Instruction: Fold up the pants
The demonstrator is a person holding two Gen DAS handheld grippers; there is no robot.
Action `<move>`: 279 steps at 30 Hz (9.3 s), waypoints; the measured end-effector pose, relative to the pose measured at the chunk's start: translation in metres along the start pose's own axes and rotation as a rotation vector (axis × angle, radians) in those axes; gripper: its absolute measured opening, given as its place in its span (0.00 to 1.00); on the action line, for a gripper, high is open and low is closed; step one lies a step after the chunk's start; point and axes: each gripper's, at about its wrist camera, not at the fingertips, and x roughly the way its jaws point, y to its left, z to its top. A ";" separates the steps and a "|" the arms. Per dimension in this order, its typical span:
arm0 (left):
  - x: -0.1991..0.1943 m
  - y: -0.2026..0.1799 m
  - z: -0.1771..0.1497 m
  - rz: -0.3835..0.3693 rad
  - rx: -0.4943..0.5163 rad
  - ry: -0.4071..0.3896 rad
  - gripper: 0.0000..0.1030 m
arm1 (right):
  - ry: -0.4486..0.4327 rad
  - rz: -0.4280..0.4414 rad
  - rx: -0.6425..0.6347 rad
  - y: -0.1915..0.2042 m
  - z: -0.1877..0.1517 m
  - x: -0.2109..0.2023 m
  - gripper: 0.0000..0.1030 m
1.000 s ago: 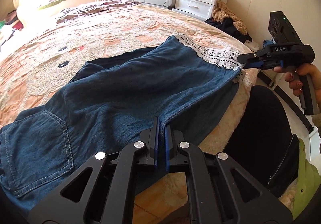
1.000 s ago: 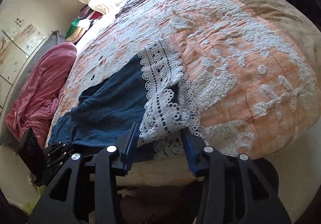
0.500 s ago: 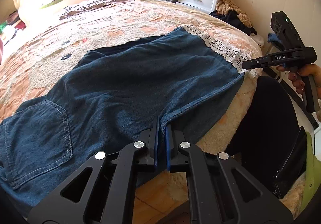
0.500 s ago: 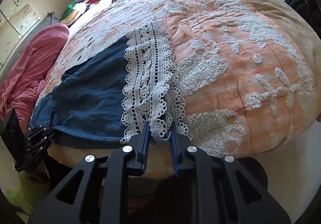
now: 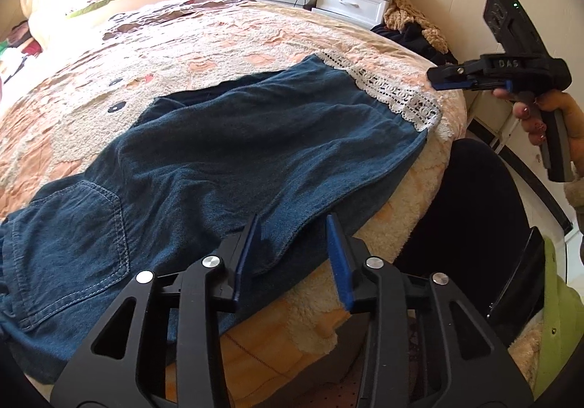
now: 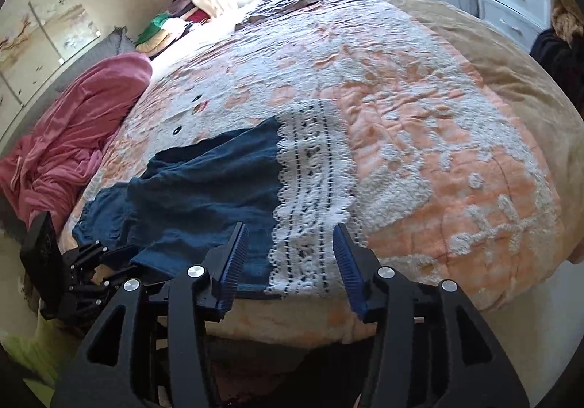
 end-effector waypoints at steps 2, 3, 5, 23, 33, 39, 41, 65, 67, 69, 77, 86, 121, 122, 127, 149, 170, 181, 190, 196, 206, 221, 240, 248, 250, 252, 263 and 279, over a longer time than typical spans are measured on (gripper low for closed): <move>-0.008 0.004 0.001 -0.003 -0.022 -0.019 0.30 | 0.035 0.011 -0.051 0.012 0.002 0.014 0.46; -0.011 0.008 0.002 0.000 -0.041 -0.029 0.31 | 0.052 0.012 -0.072 0.017 0.003 0.021 0.46; -0.017 0.017 0.002 0.022 -0.078 -0.039 0.32 | 0.090 -0.004 -0.111 0.023 0.002 0.034 0.46; -0.051 0.123 -0.039 0.135 -0.375 0.025 0.32 | 0.166 -0.060 -0.187 0.012 -0.015 0.053 0.47; -0.058 0.109 -0.028 0.096 -0.293 -0.014 0.55 | 0.114 0.008 -0.215 0.039 0.010 0.033 0.53; -0.053 0.096 0.022 0.126 -0.214 -0.050 0.60 | 0.049 0.072 -0.341 0.091 0.054 0.039 0.55; -0.046 0.095 0.045 0.135 -0.175 -0.047 0.60 | 0.031 0.039 -0.365 0.097 0.070 0.048 0.56; 0.092 0.108 0.100 0.127 0.008 0.237 0.07 | 0.078 -0.066 -0.273 0.011 0.071 0.092 0.59; 0.091 0.123 0.108 0.160 -0.067 0.212 0.05 | 0.086 -0.069 -0.268 0.008 0.067 0.092 0.59; 0.093 0.136 0.116 0.144 -0.129 0.200 0.02 | 0.096 -0.068 -0.271 0.007 0.062 0.093 0.59; 0.097 0.137 0.112 0.116 -0.160 0.163 0.05 | 0.078 -0.035 -0.256 0.003 0.057 0.083 0.62; 0.078 0.123 0.107 0.107 -0.144 0.118 0.28 | 0.036 -0.034 -0.082 -0.034 0.117 0.101 0.62; 0.016 0.129 0.085 0.159 -0.258 -0.034 0.59 | -0.071 -0.032 -0.015 -0.049 0.074 0.045 0.53; 0.006 0.126 0.080 0.173 -0.262 -0.047 0.61 | -0.061 -0.022 -0.017 -0.048 0.066 0.038 0.55; -0.039 0.115 0.047 0.251 -0.302 -0.073 0.76 | -0.010 -0.014 -0.070 -0.032 0.030 0.019 0.58; -0.130 0.122 -0.055 0.519 -0.484 -0.032 0.82 | 0.054 -0.091 -0.029 -0.019 -0.012 0.012 0.58; -0.093 0.158 -0.069 0.468 -0.647 0.003 0.55 | 0.129 -0.060 0.066 -0.027 -0.017 0.035 0.51; -0.089 0.160 -0.068 0.478 -0.648 0.019 0.55 | 0.061 -0.095 -0.036 -0.012 -0.018 0.020 0.23; -0.084 0.165 -0.071 0.474 -0.662 0.026 0.57 | 0.097 -0.151 -0.019 -0.031 -0.025 0.033 0.22; -0.088 0.163 -0.072 0.464 -0.672 0.010 0.57 | 0.099 -0.135 0.010 -0.032 -0.024 0.029 0.28; -0.127 0.143 -0.059 0.522 -0.609 -0.054 0.57 | 0.046 -0.117 0.052 -0.035 -0.025 0.006 0.46; -0.138 0.083 0.016 0.446 -0.409 -0.157 0.76 | -0.056 -0.055 0.073 -0.023 -0.016 -0.022 0.63; -0.026 -0.011 0.123 0.231 -0.127 -0.104 0.88 | -0.135 -0.080 0.077 -0.030 -0.015 -0.037 0.85; 0.000 -0.016 0.131 0.209 -0.120 -0.066 0.91 | -0.138 -0.080 0.088 -0.035 -0.017 -0.032 0.88; 0.004 -0.016 0.132 0.206 -0.123 -0.058 0.91 | -0.135 -0.077 0.089 -0.036 -0.017 -0.031 0.89; 0.008 -0.016 0.132 0.202 -0.123 -0.051 0.91 | -0.132 -0.075 0.087 -0.035 -0.018 -0.029 0.89; 0.051 -0.019 0.141 0.168 -0.090 0.007 0.91 | -0.076 -0.056 0.083 -0.030 -0.023 -0.008 0.90; 0.146 -0.019 0.198 0.039 0.030 0.110 0.91 | 0.013 -0.049 0.132 -0.034 -0.023 0.023 0.86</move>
